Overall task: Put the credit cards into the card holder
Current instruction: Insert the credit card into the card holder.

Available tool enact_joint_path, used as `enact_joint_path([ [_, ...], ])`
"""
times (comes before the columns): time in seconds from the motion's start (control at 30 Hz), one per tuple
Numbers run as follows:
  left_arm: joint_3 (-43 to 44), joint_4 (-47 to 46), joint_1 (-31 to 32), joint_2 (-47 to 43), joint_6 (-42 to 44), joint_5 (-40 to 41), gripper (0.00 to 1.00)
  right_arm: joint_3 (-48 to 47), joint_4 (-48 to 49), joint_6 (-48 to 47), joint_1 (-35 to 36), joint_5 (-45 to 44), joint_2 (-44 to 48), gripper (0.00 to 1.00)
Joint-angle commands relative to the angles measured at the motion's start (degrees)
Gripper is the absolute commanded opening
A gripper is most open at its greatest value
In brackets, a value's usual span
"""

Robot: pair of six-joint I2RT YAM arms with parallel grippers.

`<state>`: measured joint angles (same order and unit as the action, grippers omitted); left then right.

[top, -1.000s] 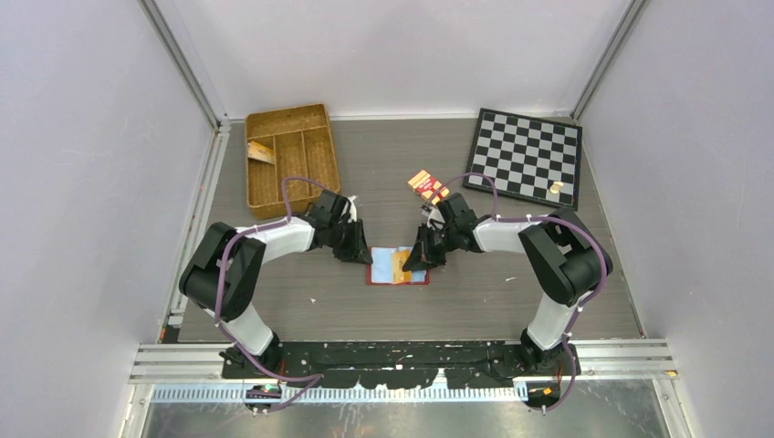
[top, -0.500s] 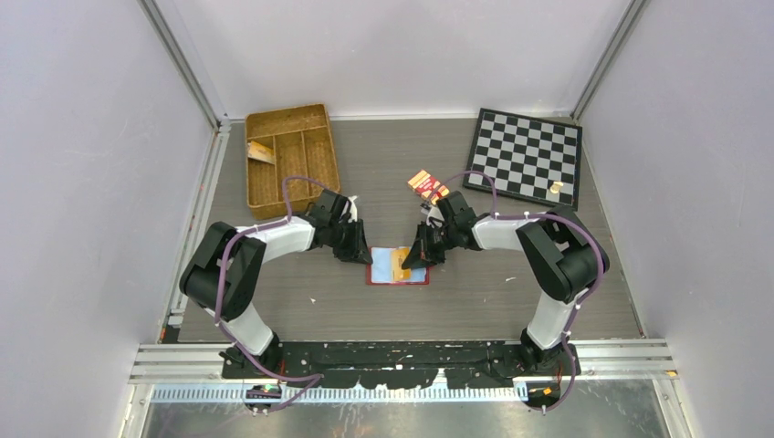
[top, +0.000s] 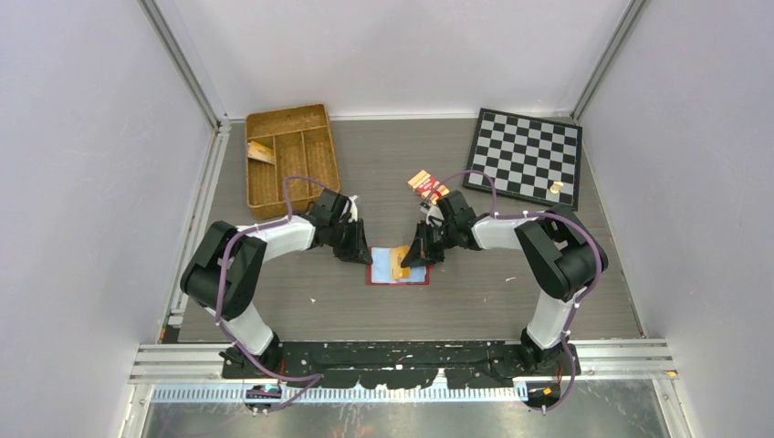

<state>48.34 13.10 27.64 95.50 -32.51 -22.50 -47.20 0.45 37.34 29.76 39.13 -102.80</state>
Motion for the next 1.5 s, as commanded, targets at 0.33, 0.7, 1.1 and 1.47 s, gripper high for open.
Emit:
enact_joint_path([
  [0.33,-0.7,1.14,0.4,2.15,1.8,2.32,0.2,0.72,0.53,0.01,0.18,-3.34,-2.61,0.0],
  [0.7,-1.43,0.16,0.4,1.65,1.11,1.29,0.19,1.44,1.55,2.91,1.74,-4.15,-3.3,0.06],
  [1.1,-2.53,-0.68,0.4,0.64,0.56,1.16,0.19,0.54,0.76,3.42,3.46,-6.58,-2.82,0.17],
  [1.47,-2.77,-0.25,0.4,-1.21,0.82,1.94,0.24,-3.43,-12.74,-1.76,3.49,-13.6,4.81,0.41],
])
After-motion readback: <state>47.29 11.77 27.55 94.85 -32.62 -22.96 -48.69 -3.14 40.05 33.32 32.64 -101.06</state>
